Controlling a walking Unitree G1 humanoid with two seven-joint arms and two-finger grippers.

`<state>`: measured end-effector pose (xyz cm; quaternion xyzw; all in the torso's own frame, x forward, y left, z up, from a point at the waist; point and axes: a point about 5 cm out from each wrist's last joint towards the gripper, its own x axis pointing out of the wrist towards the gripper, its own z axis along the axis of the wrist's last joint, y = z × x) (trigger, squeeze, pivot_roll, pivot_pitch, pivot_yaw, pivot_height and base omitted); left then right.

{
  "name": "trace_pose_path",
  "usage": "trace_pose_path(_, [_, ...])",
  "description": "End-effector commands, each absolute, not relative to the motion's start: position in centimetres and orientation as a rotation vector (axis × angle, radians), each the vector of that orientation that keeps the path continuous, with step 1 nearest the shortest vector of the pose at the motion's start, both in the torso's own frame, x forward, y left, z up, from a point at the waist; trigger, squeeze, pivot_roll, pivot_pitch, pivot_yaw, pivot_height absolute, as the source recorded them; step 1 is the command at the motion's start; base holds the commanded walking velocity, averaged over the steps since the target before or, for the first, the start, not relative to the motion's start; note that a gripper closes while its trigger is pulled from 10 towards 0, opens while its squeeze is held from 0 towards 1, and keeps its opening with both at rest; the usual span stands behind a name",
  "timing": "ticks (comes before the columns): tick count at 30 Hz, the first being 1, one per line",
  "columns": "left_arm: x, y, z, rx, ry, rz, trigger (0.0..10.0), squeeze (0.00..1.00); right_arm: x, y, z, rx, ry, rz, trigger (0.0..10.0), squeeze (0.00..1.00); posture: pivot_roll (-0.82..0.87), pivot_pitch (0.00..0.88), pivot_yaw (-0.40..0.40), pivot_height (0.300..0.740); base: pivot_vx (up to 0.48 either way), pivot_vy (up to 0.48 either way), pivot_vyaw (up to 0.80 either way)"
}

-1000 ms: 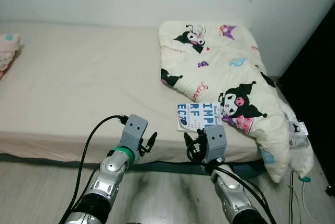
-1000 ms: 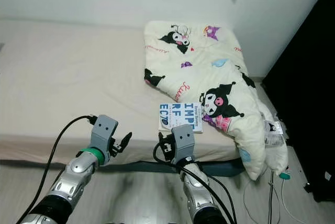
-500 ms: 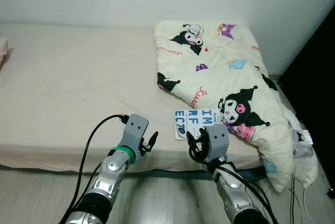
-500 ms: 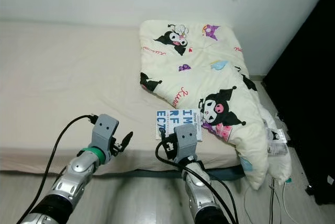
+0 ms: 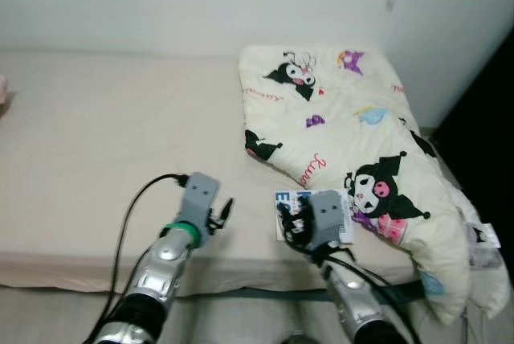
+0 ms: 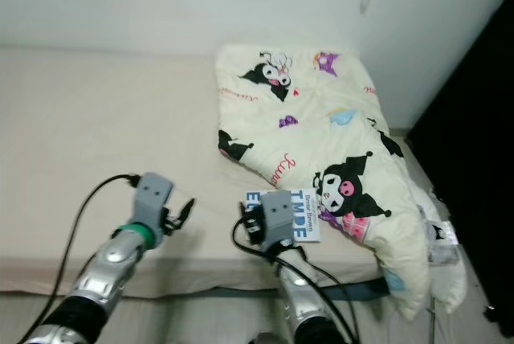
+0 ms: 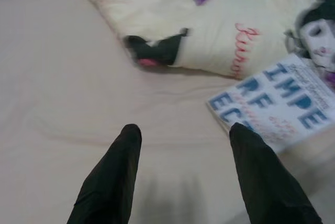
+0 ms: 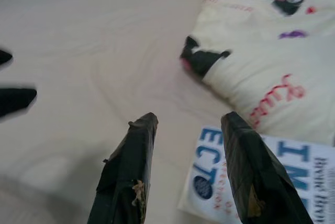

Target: Clean up the room

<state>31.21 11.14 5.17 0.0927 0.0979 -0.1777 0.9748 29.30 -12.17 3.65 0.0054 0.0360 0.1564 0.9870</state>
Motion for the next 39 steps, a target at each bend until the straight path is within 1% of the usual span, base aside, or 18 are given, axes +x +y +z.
trace_pose_path(1, [30.9,11.7,4.7,0.178,0.219,-0.349,10.0,0.0,28.9,-11.9,3.2,0.023,0.091,0.32,10.0,0.0,-0.05,0.015,0.051,0.74,0.0,0.0,0.0])
trace_pose_path(16, [30.9,11.7,4.5,0.185,0.224,-0.355,10.0,0.0,28.9,-11.9,3.1,0.019,0.098,0.311,10.0,0.0,-0.05,0.013,0.051,0.74,0.0,0.0,0.0])
trace_pose_path(23, [30.5,11.6,4.0,0.2,0.251,-0.389,10.0,0.0,29.0,-12.2,3.3,0.029,0.081,0.284,10.0,0.0,-0.04,0.017,0.054,0.725,0.0,0.0,0.0])
trace_pose_path(24, [30.3,11.3,3.8,0.244,0.246,-0.419,10.0,0.0,29.1,-12.4,3.4,0.035,0.073,0.274,10.0,0.0,-0.04,0.027,0.053,0.72,0.0,0.0,0.0])
trace_pose_path(25, [30.3,11.3,3.8,0.244,0.246,-0.419,10.0,0.0,29.1,-12.4,3.4,0.035,0.073,0.274,10.0,0.0,-0.04,0.027,0.053,0.72,0.0,0.0,0.0])
trace_pose_path(27, [30.2,10.8,3.9,0.35,0.206,-0.46,10.0,0.0,29.3,-12.8,3.8,0.062,0.061,0.252,10.0,0.0,-0.03,0.035,0.047,0.71,0.0,0.0,0.0])
trace_pose_path(28, [30.2,10.8,3.9,0.35,0.206,-0.46,10.0,0.0,29.3,-12.8,3.8,0.062,0.061,0.252,10.0,0.0,-0.03,0.035,0.047,0.71,0.0,0.0,0.0])
trace_pose_path(29, [30.3,10.7,4.1,0.394,0.183,-0.468,10.0,0.0,29.5,-13.0,3.9,0.08,0.055,0.239,10.0,0.0,-0.03,0.036,0.047,0.705,0.0,0.0,0.0])
trace_pose_path(34, [30.5,11.0,4.6,0.478,0.14,-0.474,10.0,0.0,29.8,-13.7,4.3,0.127,0.05,0.203,10.0,0.0,-0.02,0.05,0.042,0.69,0.0,0.0,0.0])
trace_pose_path(39, [30.6,11.3,4.7,0.524,0.126,-0.472,10.0,0.0,30.0,-14.3,4.2,0.162,0.055,0.173,10.0,0.0,-0.02,0.054,0.043,0.68,0.0,0.0,0.0])
